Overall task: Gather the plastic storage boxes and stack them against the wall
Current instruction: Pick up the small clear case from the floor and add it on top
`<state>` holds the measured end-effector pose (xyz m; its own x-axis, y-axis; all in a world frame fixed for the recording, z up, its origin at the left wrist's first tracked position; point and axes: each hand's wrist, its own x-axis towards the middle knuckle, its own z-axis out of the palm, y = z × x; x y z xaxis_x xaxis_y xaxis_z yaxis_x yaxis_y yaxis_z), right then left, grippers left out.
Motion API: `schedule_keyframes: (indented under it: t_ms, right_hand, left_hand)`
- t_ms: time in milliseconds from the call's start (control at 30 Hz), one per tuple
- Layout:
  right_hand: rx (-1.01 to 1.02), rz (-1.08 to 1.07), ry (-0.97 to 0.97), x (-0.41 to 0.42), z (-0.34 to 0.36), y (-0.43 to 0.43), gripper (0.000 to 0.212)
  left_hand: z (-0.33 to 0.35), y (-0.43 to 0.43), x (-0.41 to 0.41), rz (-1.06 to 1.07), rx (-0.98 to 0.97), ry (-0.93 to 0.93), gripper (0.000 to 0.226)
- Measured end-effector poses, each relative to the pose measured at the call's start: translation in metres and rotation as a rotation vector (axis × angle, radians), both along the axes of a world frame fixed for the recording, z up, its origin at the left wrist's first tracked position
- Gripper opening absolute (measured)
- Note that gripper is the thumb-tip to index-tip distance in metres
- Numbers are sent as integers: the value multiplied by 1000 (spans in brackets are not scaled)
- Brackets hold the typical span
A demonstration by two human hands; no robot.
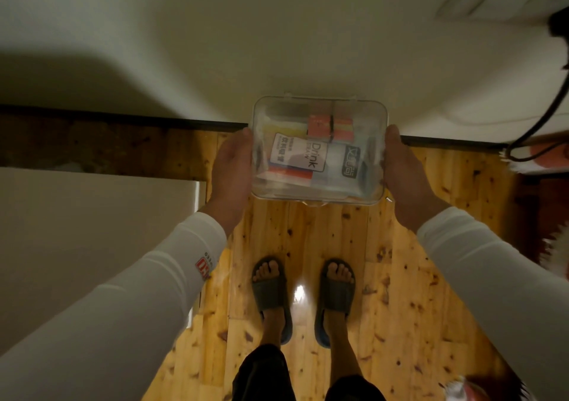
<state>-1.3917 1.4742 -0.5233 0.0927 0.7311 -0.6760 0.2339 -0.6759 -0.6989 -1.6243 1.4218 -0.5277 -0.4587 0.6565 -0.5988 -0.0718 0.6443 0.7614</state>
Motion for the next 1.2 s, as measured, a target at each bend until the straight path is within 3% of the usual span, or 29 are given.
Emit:
schedule_keyframes:
  t_ms: [67,200,333,500,733,933,1200]
  right_hand:
    - [23,-16,-25,-1,3,-1,39]
    - [71,-49,-89,-6,18,-2,37]
    - [108,-44,-110,-11,38,-7,36]
    - [140,-21,-87,-24,70,-19,31]
    - [150,21,-16,-51,117,-46,41]
    - [213,17,-17,-84,171,-69,22]
    - [255,190,56,-120,239,-112,26]
  left_hand:
    - [2,-2,-5,55,20,50,17]
    - [14,-3,-16,123,28,47,34]
    - [39,-9,-24,132,41,43,30]
    - [76,-26,-34,85,63,5,29]
    - [127,-54,-52,68,66,-83,28]
    - [176,-78,-74,46,73,-125,23]
    - [255,-113,-89,36,144,-97,24]
